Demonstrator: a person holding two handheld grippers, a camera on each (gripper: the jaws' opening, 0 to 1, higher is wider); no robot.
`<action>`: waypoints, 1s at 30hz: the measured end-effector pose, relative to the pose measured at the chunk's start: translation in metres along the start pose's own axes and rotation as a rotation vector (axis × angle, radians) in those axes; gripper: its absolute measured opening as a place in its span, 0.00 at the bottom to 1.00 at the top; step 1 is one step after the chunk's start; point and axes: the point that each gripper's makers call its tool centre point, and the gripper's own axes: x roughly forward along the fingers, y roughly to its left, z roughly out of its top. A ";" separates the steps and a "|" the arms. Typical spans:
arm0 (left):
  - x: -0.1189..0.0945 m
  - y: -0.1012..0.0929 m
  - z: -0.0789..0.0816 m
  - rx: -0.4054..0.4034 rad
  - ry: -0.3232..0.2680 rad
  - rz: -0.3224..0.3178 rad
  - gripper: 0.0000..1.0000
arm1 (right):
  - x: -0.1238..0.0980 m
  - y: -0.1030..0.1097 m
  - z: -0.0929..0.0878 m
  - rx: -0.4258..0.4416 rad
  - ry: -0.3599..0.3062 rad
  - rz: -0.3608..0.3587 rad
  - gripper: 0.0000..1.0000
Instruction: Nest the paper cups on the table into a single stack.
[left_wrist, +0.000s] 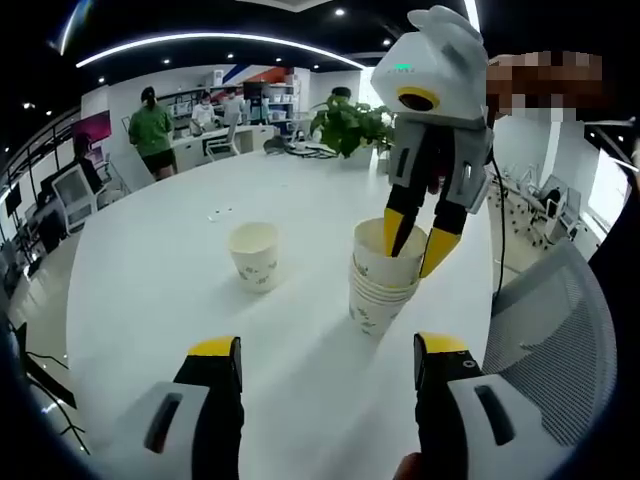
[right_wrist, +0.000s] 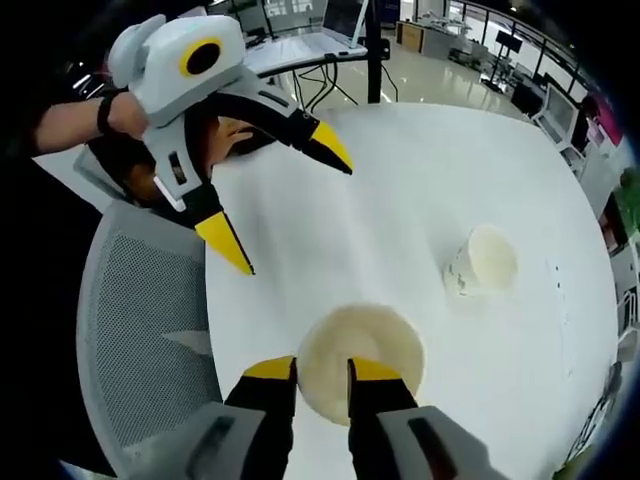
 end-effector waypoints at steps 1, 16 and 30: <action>0.000 0.000 0.000 0.000 0.000 0.000 0.68 | -0.001 0.000 0.000 0.001 -0.004 -0.005 0.21; 0.003 -0.001 0.002 0.003 0.002 -0.003 0.68 | -0.028 -0.012 0.009 0.188 -0.194 -0.075 0.37; 0.005 0.004 0.004 -0.005 0.000 0.008 0.68 | -0.044 -0.028 -0.011 0.466 -0.398 -0.161 0.50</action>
